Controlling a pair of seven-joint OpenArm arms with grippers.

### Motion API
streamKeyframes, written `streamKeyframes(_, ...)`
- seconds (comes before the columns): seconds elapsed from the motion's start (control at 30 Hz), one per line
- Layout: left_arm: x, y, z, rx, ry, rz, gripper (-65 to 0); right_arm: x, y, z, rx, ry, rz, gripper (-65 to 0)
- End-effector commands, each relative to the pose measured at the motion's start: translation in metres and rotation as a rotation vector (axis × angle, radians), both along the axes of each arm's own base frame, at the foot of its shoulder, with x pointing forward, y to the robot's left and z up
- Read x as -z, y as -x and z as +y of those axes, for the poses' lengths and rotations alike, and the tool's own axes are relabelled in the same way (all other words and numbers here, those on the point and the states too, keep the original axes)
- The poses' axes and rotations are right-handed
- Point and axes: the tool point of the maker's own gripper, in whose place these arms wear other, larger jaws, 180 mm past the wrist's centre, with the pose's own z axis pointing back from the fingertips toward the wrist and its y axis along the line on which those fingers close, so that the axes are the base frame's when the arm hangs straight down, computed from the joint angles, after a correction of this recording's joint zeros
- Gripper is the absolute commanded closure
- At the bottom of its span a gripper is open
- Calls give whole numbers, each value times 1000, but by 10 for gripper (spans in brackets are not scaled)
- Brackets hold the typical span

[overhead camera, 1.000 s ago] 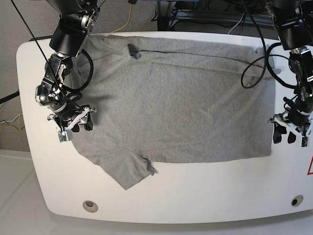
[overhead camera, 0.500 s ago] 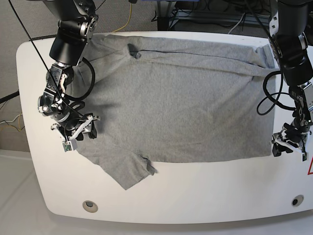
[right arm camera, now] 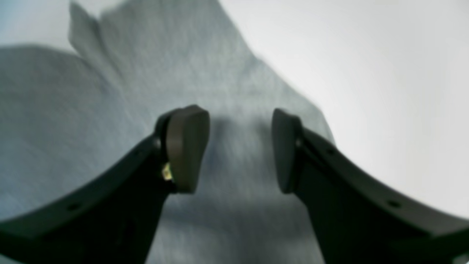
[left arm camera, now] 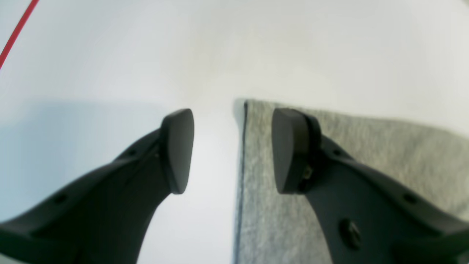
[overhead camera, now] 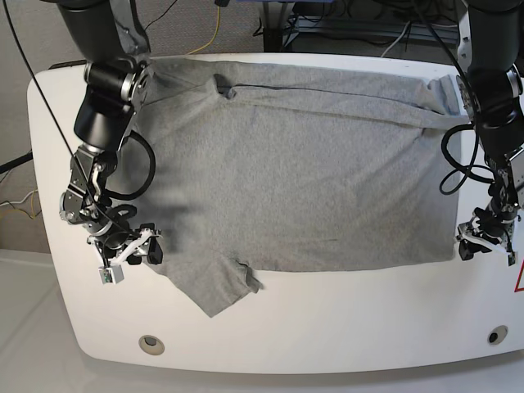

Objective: Fold the T-shirt properly
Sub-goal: 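Move both open grippers along the shirt's sides toward the hem, then lower both open grippers onto the side edges near the hem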

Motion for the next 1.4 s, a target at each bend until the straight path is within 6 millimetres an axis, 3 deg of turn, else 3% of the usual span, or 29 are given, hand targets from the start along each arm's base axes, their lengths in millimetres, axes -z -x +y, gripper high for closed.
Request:
streamKeyframes(0.0,-16,-8,8,-10,-7,-41,-318,-19,-15,-8,15,-11,-60,-303)
streamKeyframes(0.27,-10,-6,4,-2,-12,-31,-314,-14,-24,-12,41,-39,-94,-300)
streamKeyframes(1.07,7,-1,-4,2,13,10,-307,-13,-23,0,29,-57,-117,-302)
streamKeyframes(1.37,6,-7,-11,-1,24,-9,-310,-16,-25,-5,37,-52,-125,-305)
